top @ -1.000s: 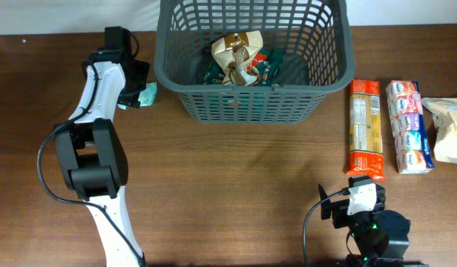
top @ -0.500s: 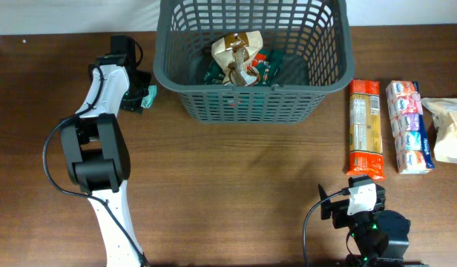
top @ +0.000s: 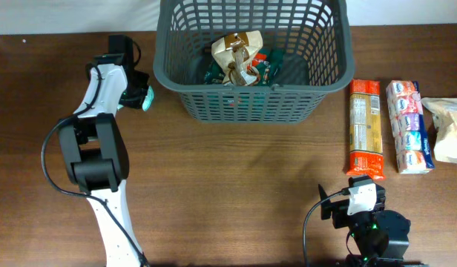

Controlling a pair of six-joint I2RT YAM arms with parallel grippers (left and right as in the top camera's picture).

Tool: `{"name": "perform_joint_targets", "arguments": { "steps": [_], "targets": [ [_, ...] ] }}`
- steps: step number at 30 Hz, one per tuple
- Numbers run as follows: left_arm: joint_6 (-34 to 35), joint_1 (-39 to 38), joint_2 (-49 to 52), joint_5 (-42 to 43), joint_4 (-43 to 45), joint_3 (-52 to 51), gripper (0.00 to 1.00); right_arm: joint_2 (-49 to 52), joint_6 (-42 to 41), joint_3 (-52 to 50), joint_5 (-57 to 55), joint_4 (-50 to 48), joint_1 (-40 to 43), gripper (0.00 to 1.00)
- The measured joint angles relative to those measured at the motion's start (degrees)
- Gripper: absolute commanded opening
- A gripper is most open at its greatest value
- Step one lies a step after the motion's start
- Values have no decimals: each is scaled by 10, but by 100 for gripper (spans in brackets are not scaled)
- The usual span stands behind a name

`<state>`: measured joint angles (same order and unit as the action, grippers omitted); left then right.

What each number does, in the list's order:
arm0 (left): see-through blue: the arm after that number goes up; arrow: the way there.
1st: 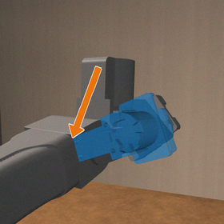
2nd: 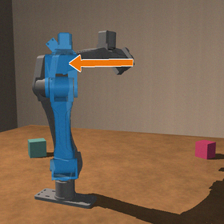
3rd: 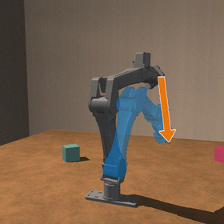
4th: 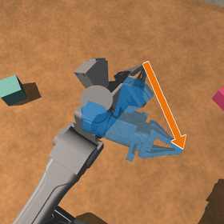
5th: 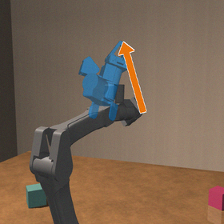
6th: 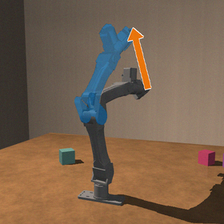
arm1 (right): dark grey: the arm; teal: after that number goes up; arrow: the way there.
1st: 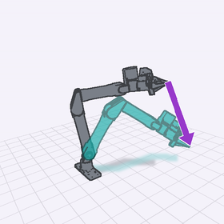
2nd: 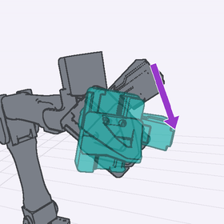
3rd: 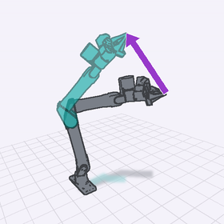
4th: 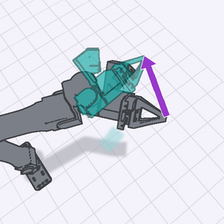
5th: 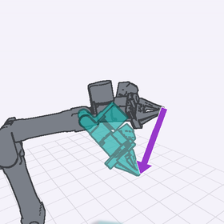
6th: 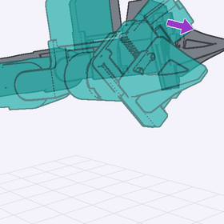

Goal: Pack container
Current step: 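Lift the wipes pack with the left gripper and drop it into the basket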

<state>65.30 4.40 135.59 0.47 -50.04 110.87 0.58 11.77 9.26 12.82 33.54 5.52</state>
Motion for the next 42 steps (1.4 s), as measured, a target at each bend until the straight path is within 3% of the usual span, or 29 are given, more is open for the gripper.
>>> {"name": "perform_joint_targets", "arguments": {
  "steps": [11, 23, 32, 42],
  "targets": [
    [-196, 67, 18, 176, -100, 129, 2, 0, 0, 0, 0, 0, 0, 99],
    [-490, 70, 9, 253, -278, 454, 2, 0, 0, 0, 0, 0, 0, 99],
    [-694, -33, -74, 249, -346, 630, 2, 0, 0, 0, 0, 0, 0, 99],
    [-886, -229, -145, 129, -341, 643, 2, 0, 0, 0, 0, 0, 0, 99]
  ]
}}
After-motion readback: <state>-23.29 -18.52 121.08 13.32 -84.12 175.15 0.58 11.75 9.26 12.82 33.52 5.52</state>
